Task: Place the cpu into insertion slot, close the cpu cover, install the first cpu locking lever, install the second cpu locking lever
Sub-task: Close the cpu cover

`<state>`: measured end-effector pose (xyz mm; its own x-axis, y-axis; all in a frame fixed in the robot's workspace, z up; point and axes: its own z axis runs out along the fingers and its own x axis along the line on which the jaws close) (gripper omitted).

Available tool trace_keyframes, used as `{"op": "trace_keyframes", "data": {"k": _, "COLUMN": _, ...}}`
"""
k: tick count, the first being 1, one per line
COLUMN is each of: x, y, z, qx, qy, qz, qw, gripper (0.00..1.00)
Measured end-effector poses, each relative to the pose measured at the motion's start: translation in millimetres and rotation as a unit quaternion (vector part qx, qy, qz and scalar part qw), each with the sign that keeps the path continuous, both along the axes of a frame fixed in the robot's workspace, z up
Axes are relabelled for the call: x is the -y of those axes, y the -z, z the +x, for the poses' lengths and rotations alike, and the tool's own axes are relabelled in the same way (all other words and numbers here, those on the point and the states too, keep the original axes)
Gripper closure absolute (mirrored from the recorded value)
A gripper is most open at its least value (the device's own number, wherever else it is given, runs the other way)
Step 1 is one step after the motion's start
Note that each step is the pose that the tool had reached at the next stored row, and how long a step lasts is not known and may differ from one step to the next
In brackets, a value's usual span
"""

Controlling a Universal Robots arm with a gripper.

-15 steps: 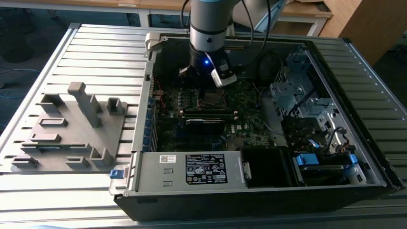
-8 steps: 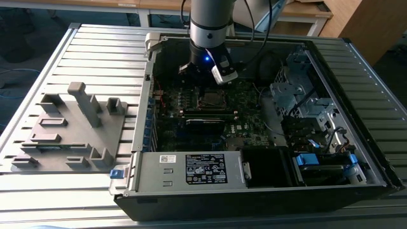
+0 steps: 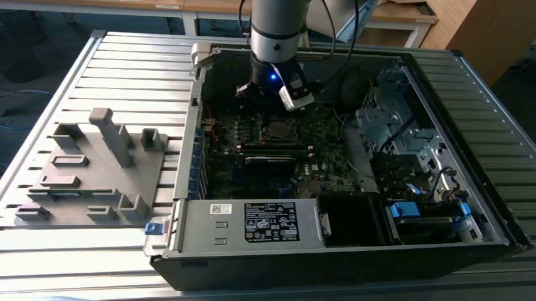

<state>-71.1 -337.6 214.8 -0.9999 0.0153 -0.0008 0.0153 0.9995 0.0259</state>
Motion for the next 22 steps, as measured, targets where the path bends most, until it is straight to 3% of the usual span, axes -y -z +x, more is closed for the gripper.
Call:
{"op": "trace_keyframes", "data": {"k": 14, "x": 0.0, "y": 0.1, "z": 24.9, "qx": 0.0000, "qy": 0.000, "qz": 0.0001, "qw": 1.00000, "gripper": 0.89}}
{"op": "trace_keyframes", "data": {"k": 22, "x": 0.0, "y": -1.2, "z": 27.7, "qx": 0.0000, "qy": 0.000, "qz": 0.0000, "qw": 1.00000, "gripper": 0.89}}
